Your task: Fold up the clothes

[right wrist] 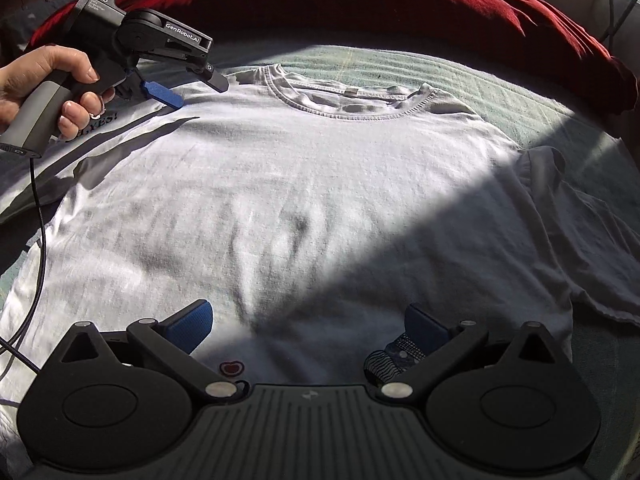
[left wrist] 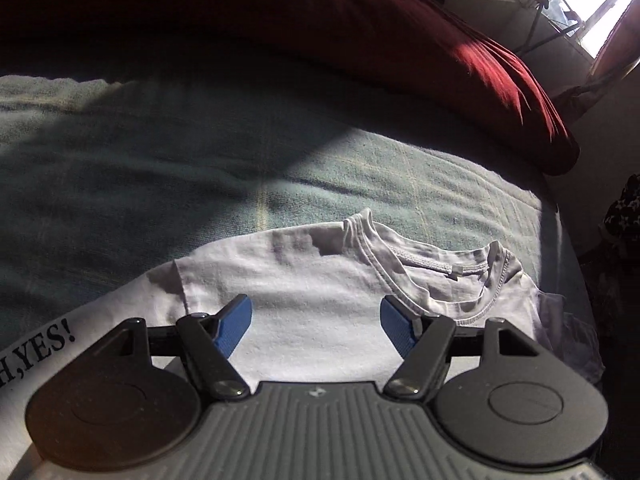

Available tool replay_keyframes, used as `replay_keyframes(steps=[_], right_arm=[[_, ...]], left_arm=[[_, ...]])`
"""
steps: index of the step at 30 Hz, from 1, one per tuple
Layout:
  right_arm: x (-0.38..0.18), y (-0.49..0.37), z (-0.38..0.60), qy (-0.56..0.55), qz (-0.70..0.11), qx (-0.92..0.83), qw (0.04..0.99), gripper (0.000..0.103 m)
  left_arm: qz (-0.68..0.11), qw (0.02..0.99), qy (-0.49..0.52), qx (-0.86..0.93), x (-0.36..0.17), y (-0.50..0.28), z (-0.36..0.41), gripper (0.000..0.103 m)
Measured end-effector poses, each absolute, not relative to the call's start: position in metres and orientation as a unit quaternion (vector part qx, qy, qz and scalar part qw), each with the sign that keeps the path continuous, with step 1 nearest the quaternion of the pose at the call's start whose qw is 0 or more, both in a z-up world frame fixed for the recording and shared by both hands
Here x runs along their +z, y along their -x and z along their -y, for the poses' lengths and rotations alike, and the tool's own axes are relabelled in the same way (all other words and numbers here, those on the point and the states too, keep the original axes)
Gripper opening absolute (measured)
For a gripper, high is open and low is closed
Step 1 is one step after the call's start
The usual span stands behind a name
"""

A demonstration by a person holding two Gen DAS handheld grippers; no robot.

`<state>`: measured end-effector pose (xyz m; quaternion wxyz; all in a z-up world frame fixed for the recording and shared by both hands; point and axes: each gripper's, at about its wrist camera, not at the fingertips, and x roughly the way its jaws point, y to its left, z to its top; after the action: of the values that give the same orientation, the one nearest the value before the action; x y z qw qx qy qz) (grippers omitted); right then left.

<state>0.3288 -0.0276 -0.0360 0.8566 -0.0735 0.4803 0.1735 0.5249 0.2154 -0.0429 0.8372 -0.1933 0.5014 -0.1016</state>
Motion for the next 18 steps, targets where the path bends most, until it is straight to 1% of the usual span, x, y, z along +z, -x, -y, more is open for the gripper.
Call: replay_keyframes(steps=[2, 5, 8, 9, 12, 18], right_arm=[[-0.035, -0.330, 0.032, 0.069, -0.480, 0.173, 0.857, 0.103], [-0.037, -0.334, 0.038, 0.065, -0.482, 0.172, 0.857, 0.103], [-0.038, -0.339, 0.043, 0.056, -0.487, 0.168, 0.855, 0.103], [-0.038, -0.340, 0.045, 0.051, -0.488, 0.167, 0.855, 0.103], [-0.035, -0.347, 0.058, 0.046, -0.483, 0.161, 0.860, 0.103], [-0.027, -0.385, 0.103, 0.046, -0.451, 0.135, 0.881, 0.103]], left_arm=[[-0.499, 0.829, 0.210, -0.137, -0.032, -0.514, -0.207, 0.072], [-0.534, 0.796, 0.217, -0.185, -0.045, -0.507, -0.180, 0.073], [-0.534, 0.814, 0.170, -0.154, -0.061, -0.510, -0.161, 0.072], [-0.522, 0.826, 0.163, -0.137, -0.059, -0.511, -0.160, 0.071], [-0.486, 0.855, 0.139, -0.116, -0.045, -0.509, -0.154, 0.072], [-0.485, 0.859, 0.079, -0.143, -0.030, -0.498, -0.136, 0.073]])
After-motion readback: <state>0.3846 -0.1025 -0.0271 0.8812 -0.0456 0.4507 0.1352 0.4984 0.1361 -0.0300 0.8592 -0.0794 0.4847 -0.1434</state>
